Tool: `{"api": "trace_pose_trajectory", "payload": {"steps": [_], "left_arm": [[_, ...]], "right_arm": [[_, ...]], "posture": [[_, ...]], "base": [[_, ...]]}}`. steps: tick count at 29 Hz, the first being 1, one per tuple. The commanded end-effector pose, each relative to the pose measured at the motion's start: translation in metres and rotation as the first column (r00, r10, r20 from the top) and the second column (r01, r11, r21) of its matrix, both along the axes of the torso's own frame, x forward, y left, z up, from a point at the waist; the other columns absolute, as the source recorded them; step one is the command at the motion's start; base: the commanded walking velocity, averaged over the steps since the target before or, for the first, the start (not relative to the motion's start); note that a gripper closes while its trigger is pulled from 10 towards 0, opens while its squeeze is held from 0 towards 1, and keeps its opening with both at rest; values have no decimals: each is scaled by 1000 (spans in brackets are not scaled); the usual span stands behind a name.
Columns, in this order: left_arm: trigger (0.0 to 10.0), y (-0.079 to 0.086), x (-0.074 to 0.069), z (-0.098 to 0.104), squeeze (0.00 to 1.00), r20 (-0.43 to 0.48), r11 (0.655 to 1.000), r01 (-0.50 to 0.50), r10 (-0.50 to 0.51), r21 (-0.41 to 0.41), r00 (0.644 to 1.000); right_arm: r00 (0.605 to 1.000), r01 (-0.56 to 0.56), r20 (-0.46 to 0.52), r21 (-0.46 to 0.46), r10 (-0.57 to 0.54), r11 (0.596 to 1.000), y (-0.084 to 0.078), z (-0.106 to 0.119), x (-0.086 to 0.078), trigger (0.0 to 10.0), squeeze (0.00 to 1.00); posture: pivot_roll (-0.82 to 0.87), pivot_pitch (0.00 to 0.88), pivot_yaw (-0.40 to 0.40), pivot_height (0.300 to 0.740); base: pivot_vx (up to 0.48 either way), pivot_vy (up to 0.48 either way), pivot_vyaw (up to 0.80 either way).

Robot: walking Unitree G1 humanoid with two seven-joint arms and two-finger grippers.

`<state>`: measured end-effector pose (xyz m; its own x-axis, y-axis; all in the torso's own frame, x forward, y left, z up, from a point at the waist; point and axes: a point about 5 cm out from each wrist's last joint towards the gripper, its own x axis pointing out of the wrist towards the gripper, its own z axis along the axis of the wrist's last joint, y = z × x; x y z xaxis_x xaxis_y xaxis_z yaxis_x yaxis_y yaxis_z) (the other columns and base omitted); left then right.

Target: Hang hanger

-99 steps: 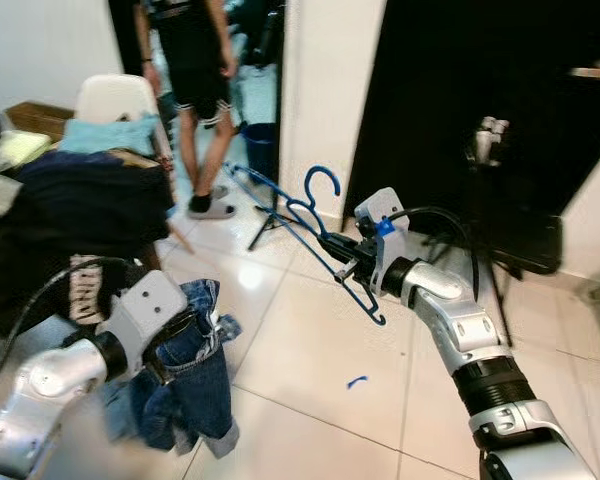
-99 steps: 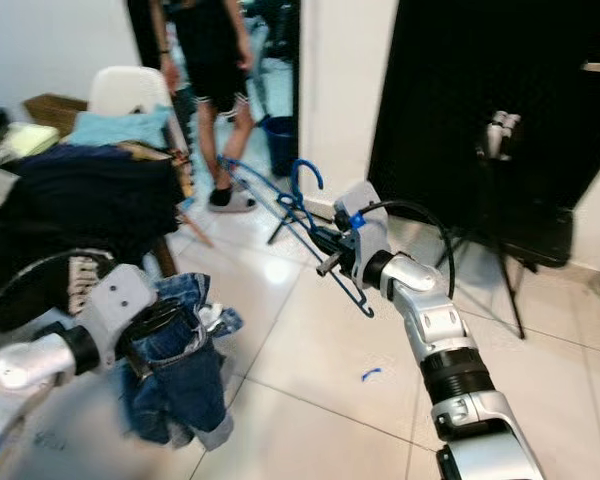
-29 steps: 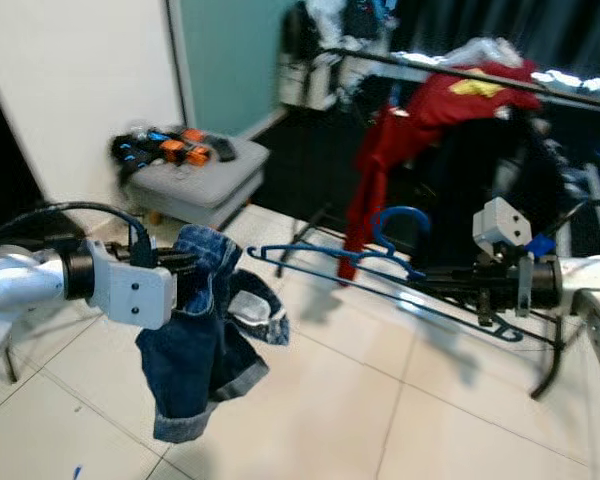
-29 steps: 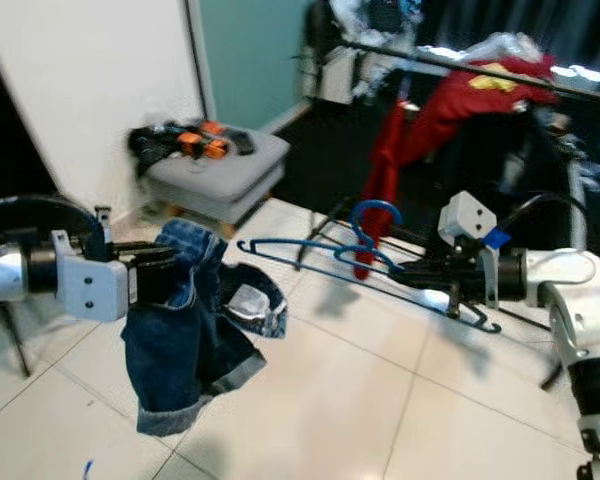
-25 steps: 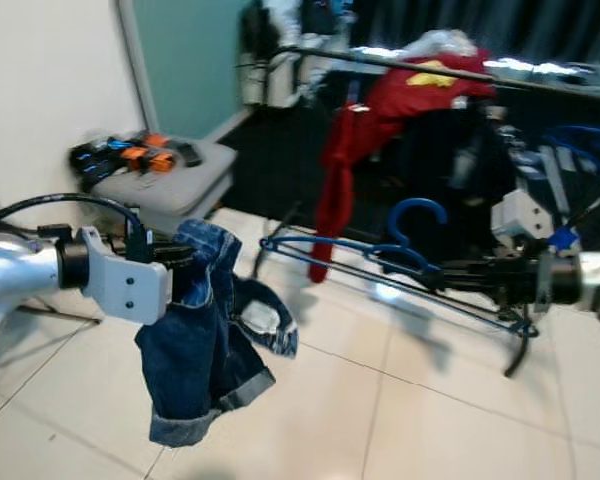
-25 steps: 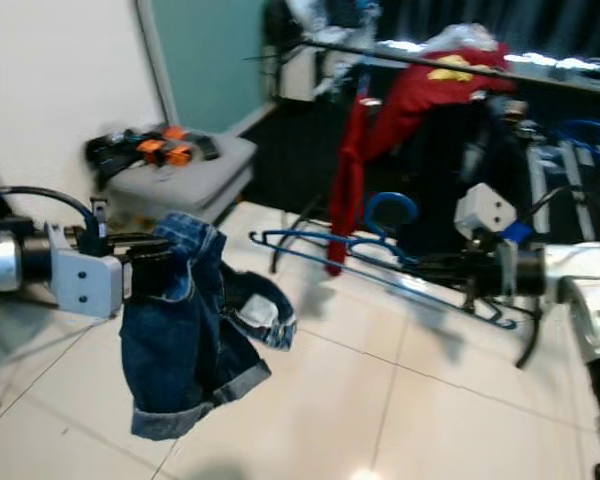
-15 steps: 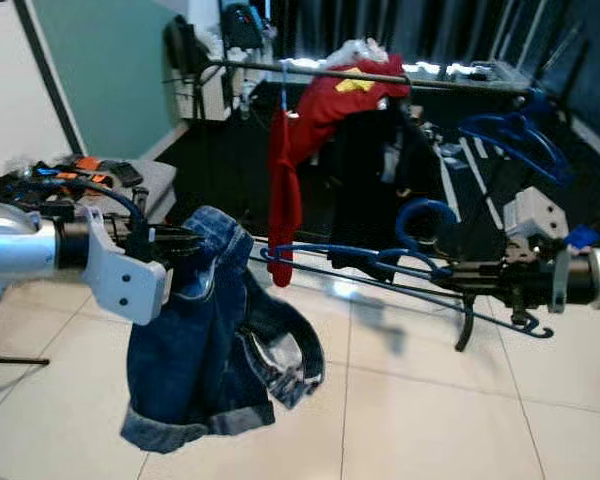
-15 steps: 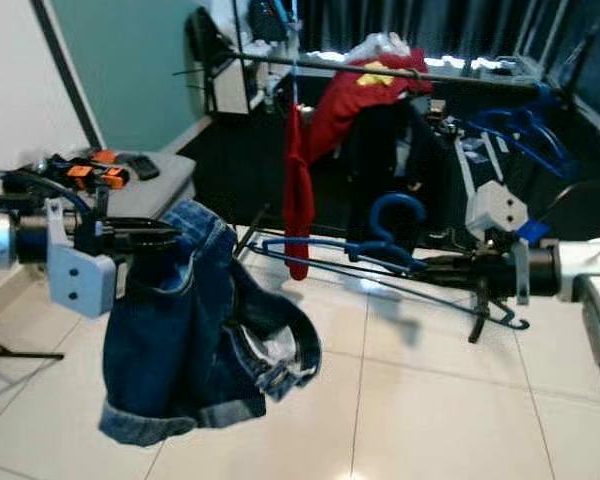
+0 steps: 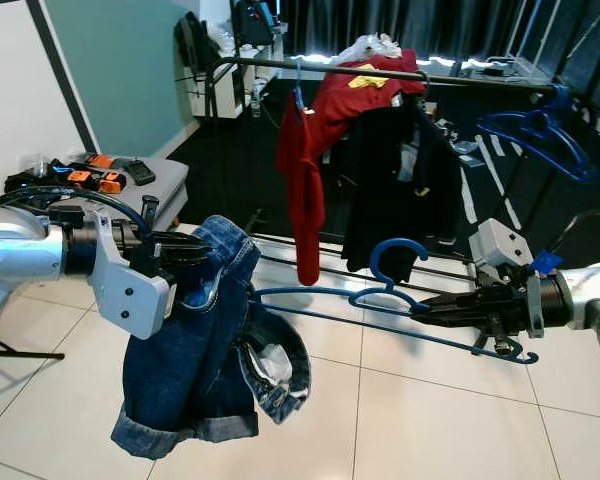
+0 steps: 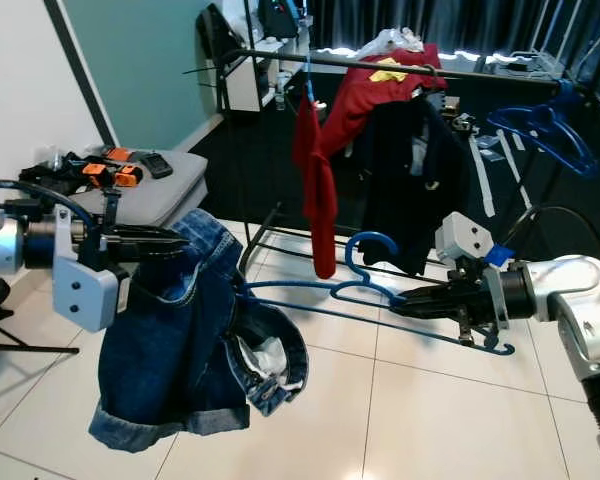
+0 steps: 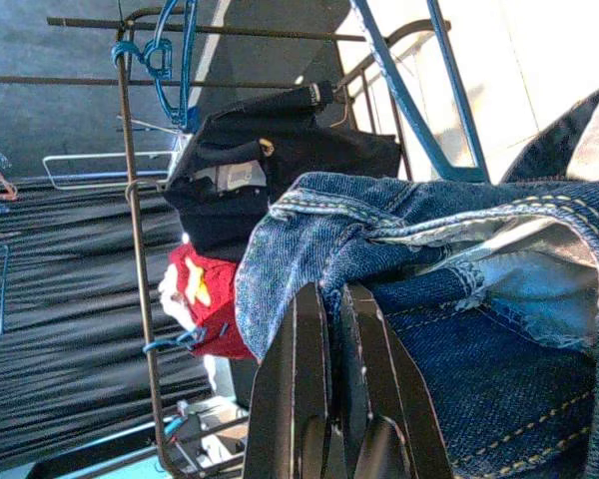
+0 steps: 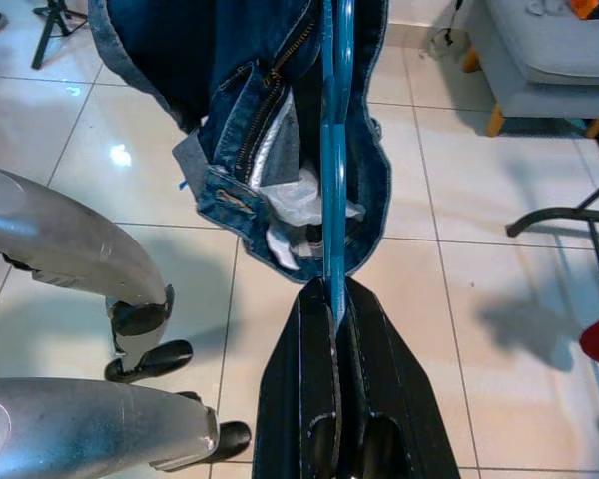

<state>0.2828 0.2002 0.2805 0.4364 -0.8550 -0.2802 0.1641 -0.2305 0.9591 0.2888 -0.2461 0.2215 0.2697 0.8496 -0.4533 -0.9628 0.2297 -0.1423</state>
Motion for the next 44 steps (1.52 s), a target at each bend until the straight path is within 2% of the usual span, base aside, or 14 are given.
{"api": "trace_pose_trajectory", "payload": {"steps": [1,5,7,9,11,14,30,35,36,39,40,42,43,44], "left_arm": [[10000,-6,-2,10,0,39,999,44,-43,-25,998],[10000,-8,-3,12,0,46,998,56,-54,-30,997],[10000,-17,-7,13,0,51,995,93,-92,-24,994],[10000,-20,-9,13,0,52,994,109,-107,-27,993],[10000,-32,-14,16,0,57,986,162,-160,-30,985],[10000,-39,-18,16,0,51,981,195,-194,-16,980],[10000,-53,-30,14,0,0,962,270,-271,47,963],[10000,-59,-37,9,0,-72,942,325,-319,88,945],[10000,-63,-42,2,0,-122,927,356,-343,117,931],[10000,-65,-45,-2,0,-157,916,378,-357,135,921],[10000,-68,-47,-12,0,-191,903,398,-367,164,910],[10000,-68,-47,-12,0,-191,903,398,-367,164,910],[10000,-70,-47,-22,0,-210,894,404,-364,195,907],[10000,-70,-47,-22,0,-210,894,404,-364,195,907]], "right_arm": [[1000,-16,-9,-11,15,1000,3,0,-1,10000,0],[1000,-10,-16,-26,10,1000,4,-3,0,10000,0],[999,-14,-42,-74,11,997,9,-16,1,10000,0],[998,-20,-54,-87,15,996,12,-21,1,10000,0],[997,-41,-70,-83,35,996,23,-30,1,10000,0],[996,-60,-76,-73,54,996,30,-33,1,10000,0],[993,-75,-92,-39,71,996,34,-35,2,10000,0],[993,-72,-87,26,74,997,36,-31,4,10000,0],[994,-69,-88,42,72,997,36,-30,5,10000,0],[994,-66,-88,50,70,997,35,-30,6,10000,0],[994,-65,-86,57,70,996,36,-29,7,10000,0],[994,-65,-86,57,70,996,36,-29,7,10000,0],[994,-67,-83,63,72,996,38,-29,8,10000,0],[994,-67,-83,63,72,996,38,-29,8,10000,0]], "posture": [[-53,0,11,740],[-52,0,9,740],[-48,0,3,740],[-48,0,3,740],[-39,0,3,740],[-38,0,4,740],[-34,0,0,740],[-30,0,-5,740],[-26,0,-7,740],[-25,0,-8,740],[-22,0,-8,740],[-22,0,-8,740],[-27,0,-6,740],[-27,0,-6,740]], "base": [[0,0,0],[0,0,0],[0,0,0],[0,0,0],[0,0,0],[0,0,0],[0,0,0],[0,0,0],[0,0,0],[0,0,0],[0,0,0],[0,0,0],[0,0,0],[0,0,0]]}}
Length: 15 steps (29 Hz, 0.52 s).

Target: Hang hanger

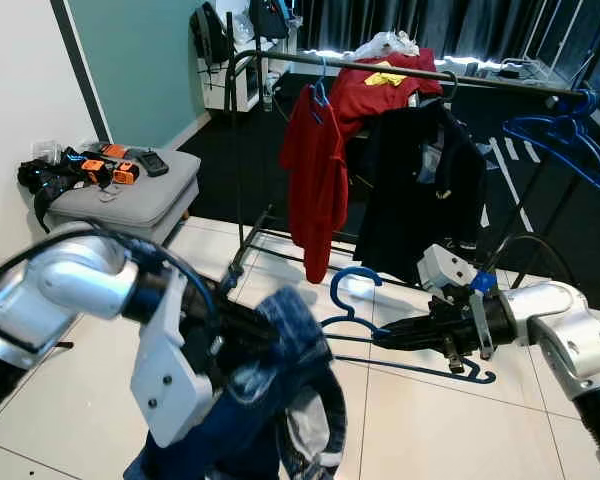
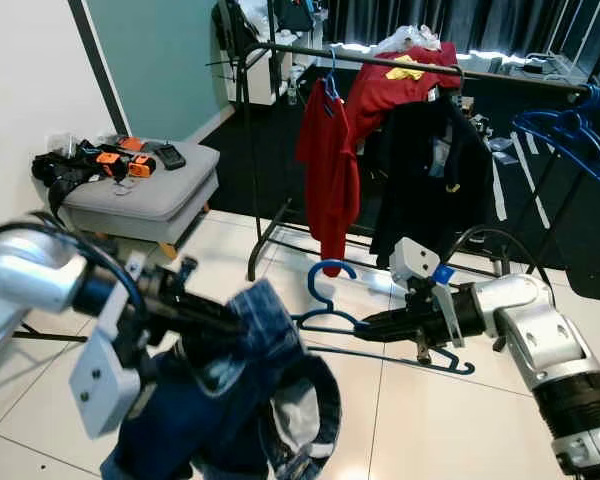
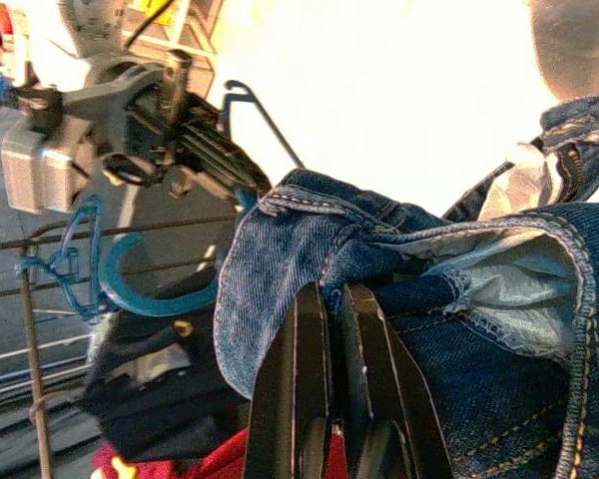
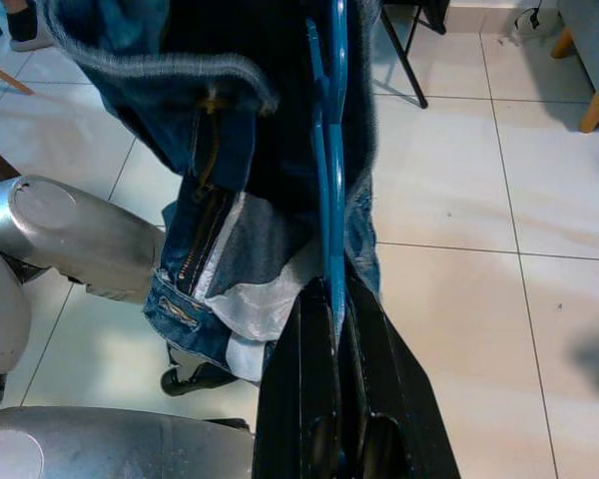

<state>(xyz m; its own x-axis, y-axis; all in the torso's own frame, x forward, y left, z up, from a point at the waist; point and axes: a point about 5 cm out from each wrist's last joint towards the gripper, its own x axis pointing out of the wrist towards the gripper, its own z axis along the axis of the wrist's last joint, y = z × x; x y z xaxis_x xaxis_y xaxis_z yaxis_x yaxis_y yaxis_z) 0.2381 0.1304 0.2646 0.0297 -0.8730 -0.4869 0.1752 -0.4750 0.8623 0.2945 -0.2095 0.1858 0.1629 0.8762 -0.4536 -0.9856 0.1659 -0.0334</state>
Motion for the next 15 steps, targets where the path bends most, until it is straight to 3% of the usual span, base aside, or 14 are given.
{"api": "trace_pose_trajectory", "payload": {"steps": [1,4,11,13,15], "left_arm": [[10000,-1,1,-14,0,-1,998,-2,3,64,1000],[10000,2,11,-20,0,10,995,-56,56,79,998],[10000,6,16,-18,0,11,992,-96,95,81,995],[10000,15,26,-18,0,33,980,-163,161,111,986],[10000,15,26,-18,0,33,980,-163,161,111,986]], "right_arm": [[1000,-5,23,40,4,999,3,7,2,10000,0],[1000,-10,24,45,9,999,4,6,1,10000,0],[1000,-10,22,47,9,999,4,6,0,10000,0],[1000,-21,18,52,20,998,6,4,-1,10000,0],[1000,-21,18,52,20,998,6,4,-1,10000,0]], "posture": [[-32,0,-2,740],[-35,0,-1,740],[-36,0,3,740],[-28,0,3,740],[-28,0,3,740]], "base": [[0,0,0],[0,0,0],[0,0,0],[0,0,0],[0,0,0]]}}
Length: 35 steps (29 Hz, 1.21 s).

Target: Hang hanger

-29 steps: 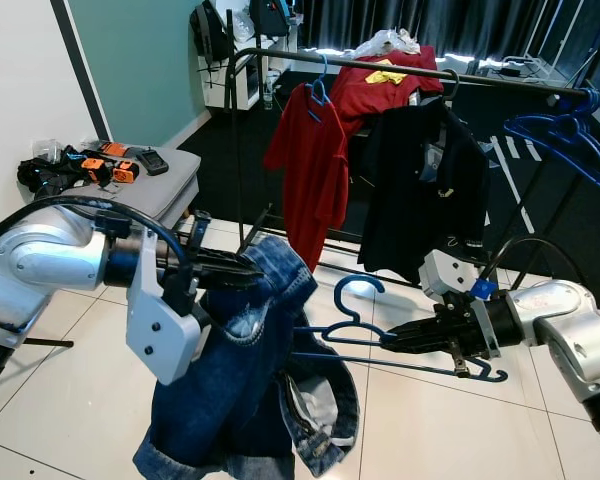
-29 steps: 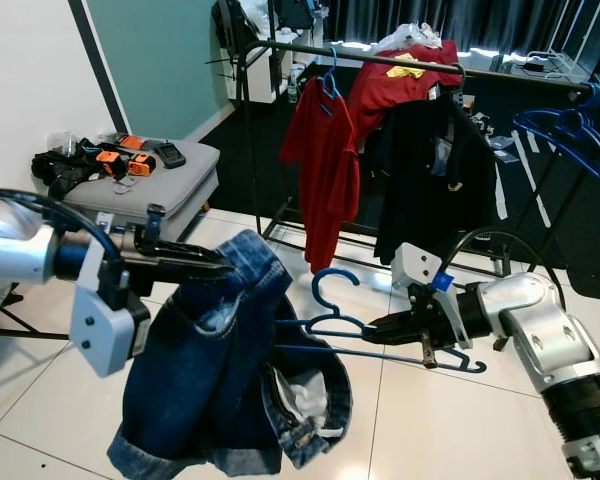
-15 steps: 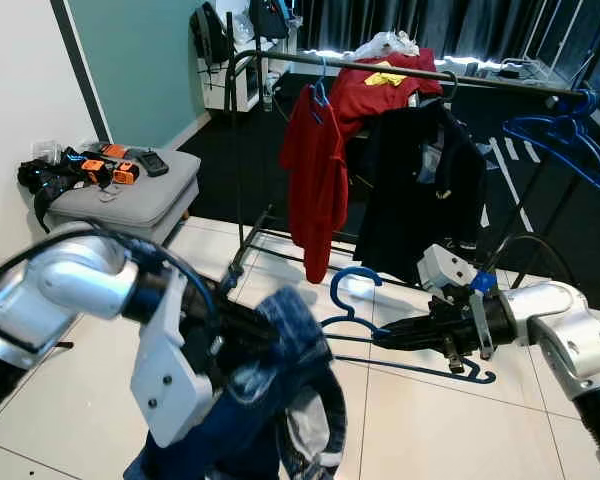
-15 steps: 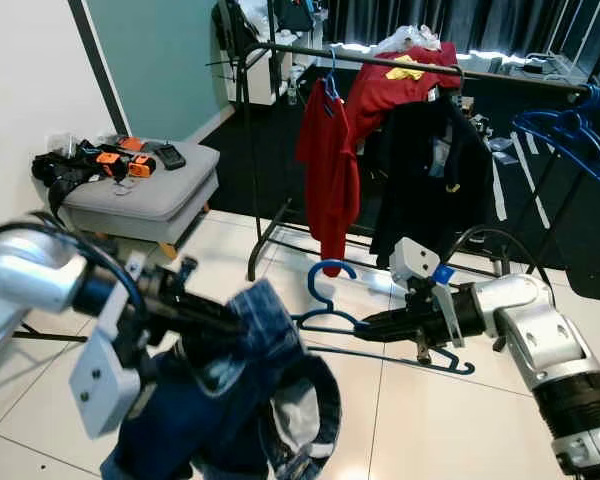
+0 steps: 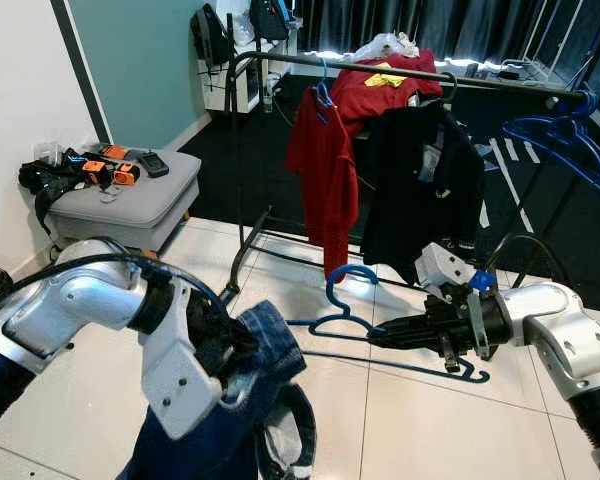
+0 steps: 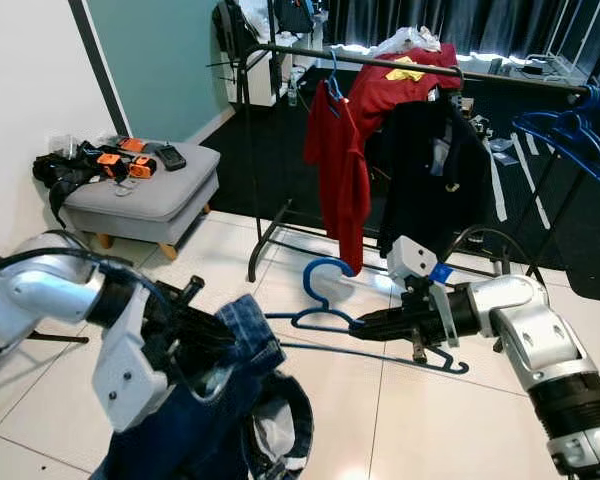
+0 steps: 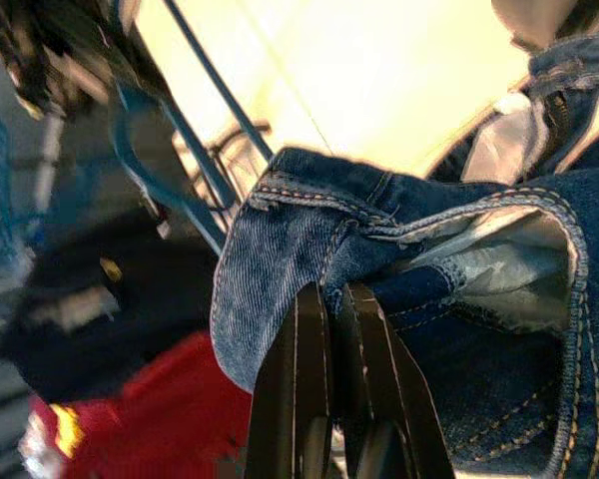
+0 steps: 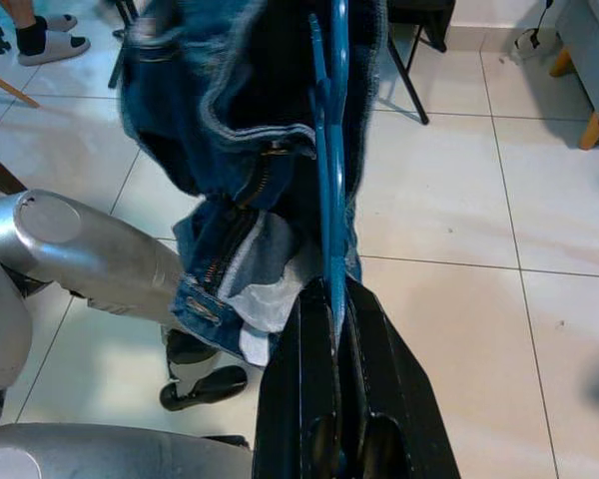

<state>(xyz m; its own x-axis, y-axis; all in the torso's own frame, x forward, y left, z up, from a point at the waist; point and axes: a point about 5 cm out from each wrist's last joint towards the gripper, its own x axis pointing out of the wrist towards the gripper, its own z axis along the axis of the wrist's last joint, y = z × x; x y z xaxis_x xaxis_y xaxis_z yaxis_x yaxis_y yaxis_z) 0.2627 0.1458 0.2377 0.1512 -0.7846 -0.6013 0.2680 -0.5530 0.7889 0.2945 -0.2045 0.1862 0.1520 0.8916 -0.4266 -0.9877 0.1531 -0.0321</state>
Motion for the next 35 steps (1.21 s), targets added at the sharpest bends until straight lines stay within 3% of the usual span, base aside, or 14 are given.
{"api": "trace_pose_trajectory", "payload": {"steps": [1,5,10,18,24,28,29,30,33,35], "left_arm": [[10000,2,3,8,0,37,1000,-16,16,-7,999],[10000,-4,-3,1,0,4,999,28,-28,15,1000],[10000,-9,-26,-21,0,-154,988,115,-99,99,983],[10000,-19,-49,-46,0,-263,975,195,-161,108,951],[10000,-25,-39,-44,0,-193,985,158,-142,71,971],[10000,-31,-18,-28,8,-93,999,44,-47,-29,995],[10000,-34,-14,-21,612,-76,997,16,-22,-79,997],[10000,-36,-12,-17,1000,-70,994,2,-9,-108,997],[10000,-39,-9,-11,1000,-55,988,-14,6,-152,998],[10000,-42,-4,1,1000,-30,970,-39,33,-238,999]], "right_arm": [[1000,-10,15,26,9,1000,3,3,0,10000,0],[1000,-2,26,38,1,999,6,2,2,10000,0],[999,12,46,55,-15,998,9,2,6,10000,0],[997,33,61,59,-37,998,10,2,8,10000,0],[996,41,75,68,-46,997,13,2,10,10000,0],[995,53,85,89,-61,995,16,1,11,10000,0],[994,55,86,100,-64,993,18,1,11,10000,0],[994,56,86,106,-66,993,19,0,11,10000,0],[994,60,86,126,-71,990,21,1,11,10000,0],[993,64,90,183,-81,981,28,3,12,10000,0]], "posture": [[-25,0,2,740],[-21,0,3,740],[-23,0,9,740],[-23,0,10,740],[-21,0,14,740],[-21,0,19,740],[-19,0,16,740],[-19,0,16,740],[-18,0,16,740],[-17,0,17,740]], "base": [[0,0,0],[0,0,0],[0,0,0],[0,0,0],[0,0,0],[0,0,0],[0,0,0],[0,0,0],[0,0,0],[0,0,0]]}}
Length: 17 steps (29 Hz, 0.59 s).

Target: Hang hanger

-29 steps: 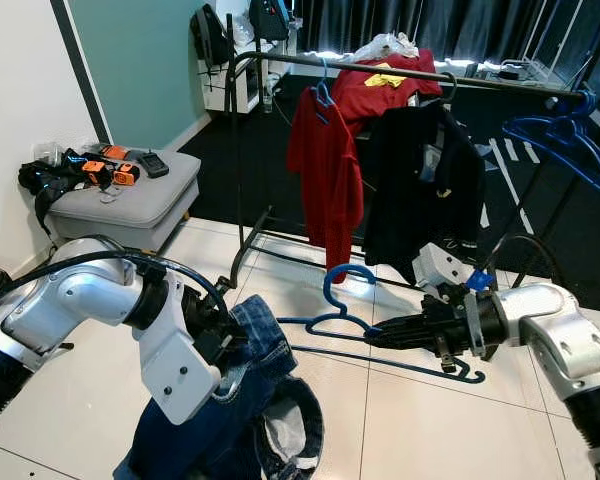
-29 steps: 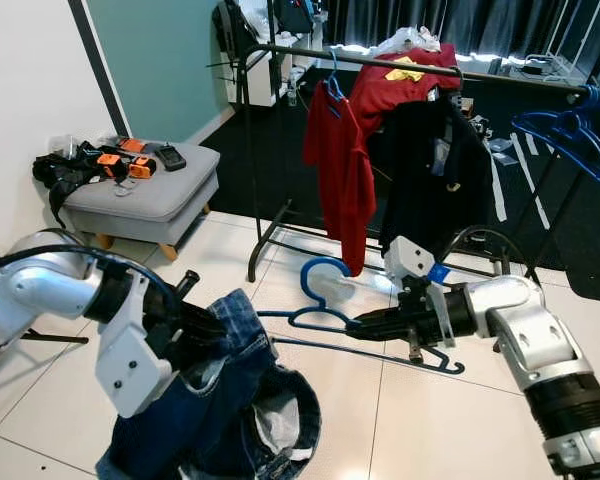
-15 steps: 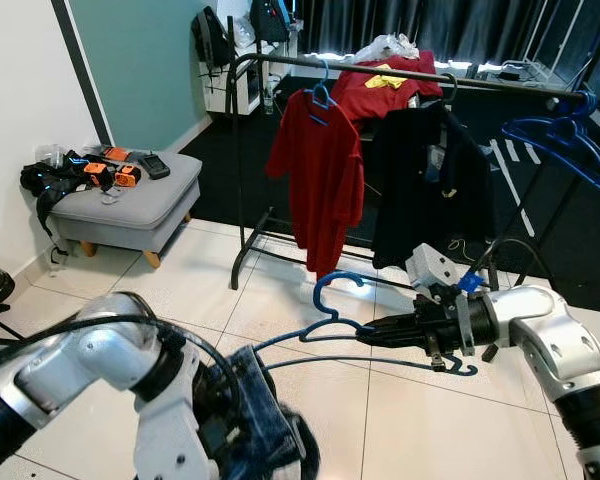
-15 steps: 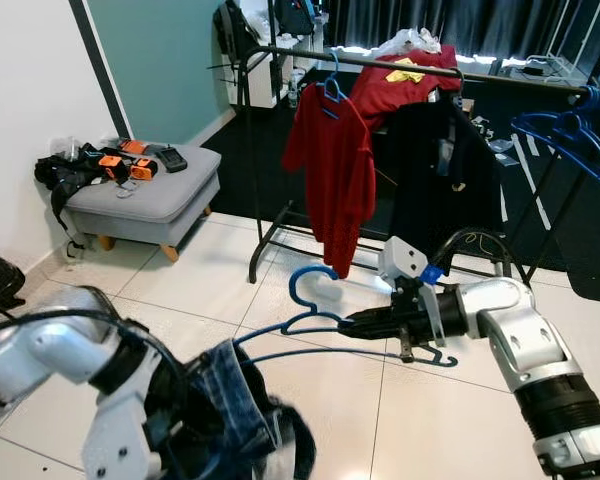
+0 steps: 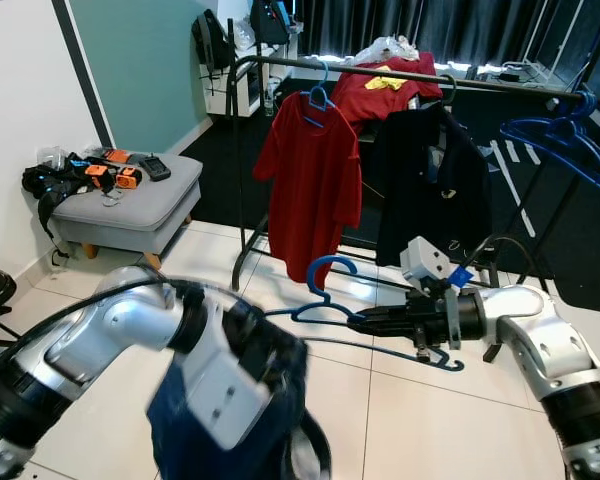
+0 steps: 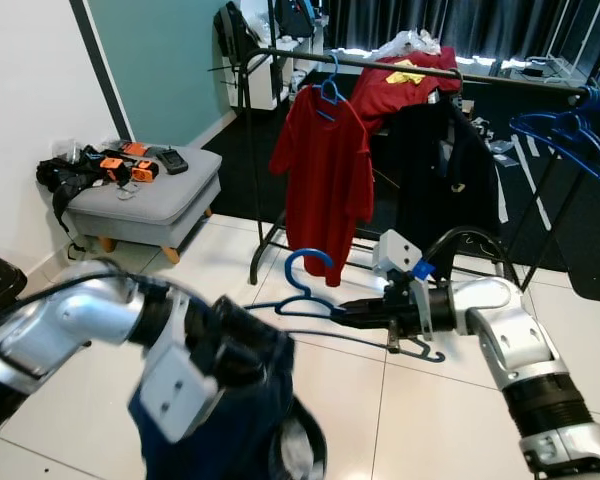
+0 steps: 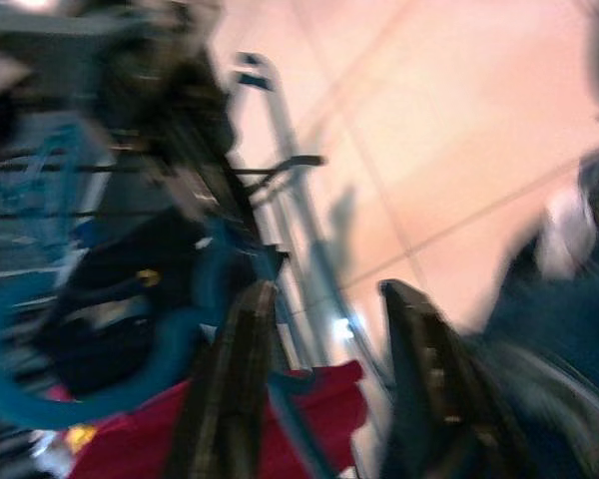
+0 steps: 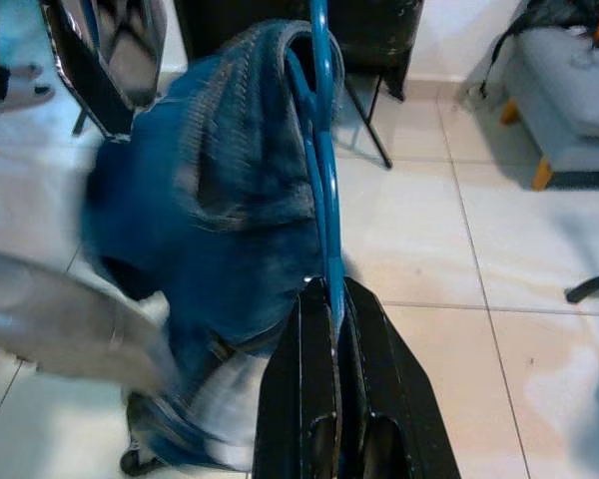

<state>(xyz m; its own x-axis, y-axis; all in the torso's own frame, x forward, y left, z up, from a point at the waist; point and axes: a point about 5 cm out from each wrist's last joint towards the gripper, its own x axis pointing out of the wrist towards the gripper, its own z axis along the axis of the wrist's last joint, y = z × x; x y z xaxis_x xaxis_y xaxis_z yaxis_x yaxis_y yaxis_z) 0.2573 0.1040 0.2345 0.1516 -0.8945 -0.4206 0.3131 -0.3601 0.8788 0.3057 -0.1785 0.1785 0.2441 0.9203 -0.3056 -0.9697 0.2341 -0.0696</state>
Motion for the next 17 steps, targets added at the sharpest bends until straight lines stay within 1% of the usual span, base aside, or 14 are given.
{"api": "trace_pose_trajectory", "payload": {"steps": [1,2,3,5,7,8,11,12,14,16,17], "left_arm": [[10000,0,2,10,1000,17,998,-24,25,-66,1000],[10000,0,3,14,1000,16,995,-28,30,-92,999],[10000,0,3,14,1000,16,995,-28,30,-92,999],[10000,3,3,24,1000,16,989,-40,43,-139,999],[10000,7,1,32,1000,12,988,-45,47,-150,999],[10000,8,-1,33,1000,-2,989,-45,45,-143,999],[10000,10,-2,37,1000,-7,988,-48,48,-150,999],[10000,12,-3,43,1000,-7,984,-58,58,-166,998],[10000,18,0,61,1000,-24,965,-90,87,-247,996],[10000,22,1,70,1000,-30,953,-103,98,-286,995],[10000,22,1,70,1000,-30,953,-103,98,-286,995]], "right_arm": [[999,-8,42,113,4,994,6,15,1,10000,0],[999,-13,45,146,6,989,8,17,1,10000,0],[999,-13,45,146,6,989,8,17,1,10000,0],[998,-20,54,221,8,975,12,23,0,10000,0],[998,-15,60,267,-1,963,15,26,2,10000,0],[998,-11,63,286,-7,958,16,27,2,10000,0],[998,-11,67,310,-10,951,17,29,3,10000,0],[997,-13,73,341,-12,940,18,32,4,10000,0],[997,-14,75,366,-15,931,18,35,5,10000,0],[997,-14,75,374,-15,927,18,36,5,10000,0],[997,-14,75,374,-15,927,18,36,5,10000,0]], "posture": [[-17,0,20,740],[-17,0,20,740],[-17,0,20,740],[-18,0,25,740],[-14,0,24,740],[-12,0,26,740],[-9,0,30,740],[-7,0,27,740],[-7,0,27,740],[-7,0,28,740],[-7,0,28,740]], "base": [[0,0,0],[0,0,0],[0,0,0],[0,0,0],[0,0,0],[0,0,0],[0,0,0],[0,0,0],[0,0,0],[0,0,0],[0,0,0]]}}
